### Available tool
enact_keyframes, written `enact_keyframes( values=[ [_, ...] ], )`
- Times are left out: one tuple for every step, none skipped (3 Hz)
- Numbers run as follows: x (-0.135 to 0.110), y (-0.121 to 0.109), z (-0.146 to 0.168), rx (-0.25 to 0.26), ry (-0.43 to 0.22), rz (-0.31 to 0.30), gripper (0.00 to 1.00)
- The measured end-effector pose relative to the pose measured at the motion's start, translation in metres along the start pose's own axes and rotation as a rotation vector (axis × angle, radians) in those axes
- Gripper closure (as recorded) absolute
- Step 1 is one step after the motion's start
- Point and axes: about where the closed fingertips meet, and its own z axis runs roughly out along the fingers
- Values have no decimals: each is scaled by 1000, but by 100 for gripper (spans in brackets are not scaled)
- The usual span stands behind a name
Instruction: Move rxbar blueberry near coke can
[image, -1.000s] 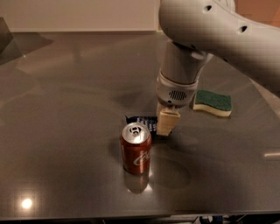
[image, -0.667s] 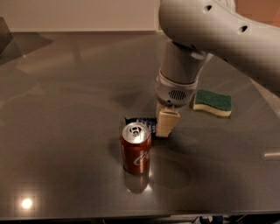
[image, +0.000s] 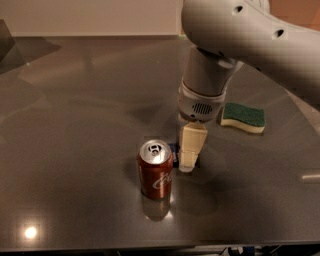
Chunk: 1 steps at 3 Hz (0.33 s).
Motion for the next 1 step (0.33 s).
enact_keyframes(
  values=[
    [0, 0, 0, 0, 0, 0, 0]
  ],
)
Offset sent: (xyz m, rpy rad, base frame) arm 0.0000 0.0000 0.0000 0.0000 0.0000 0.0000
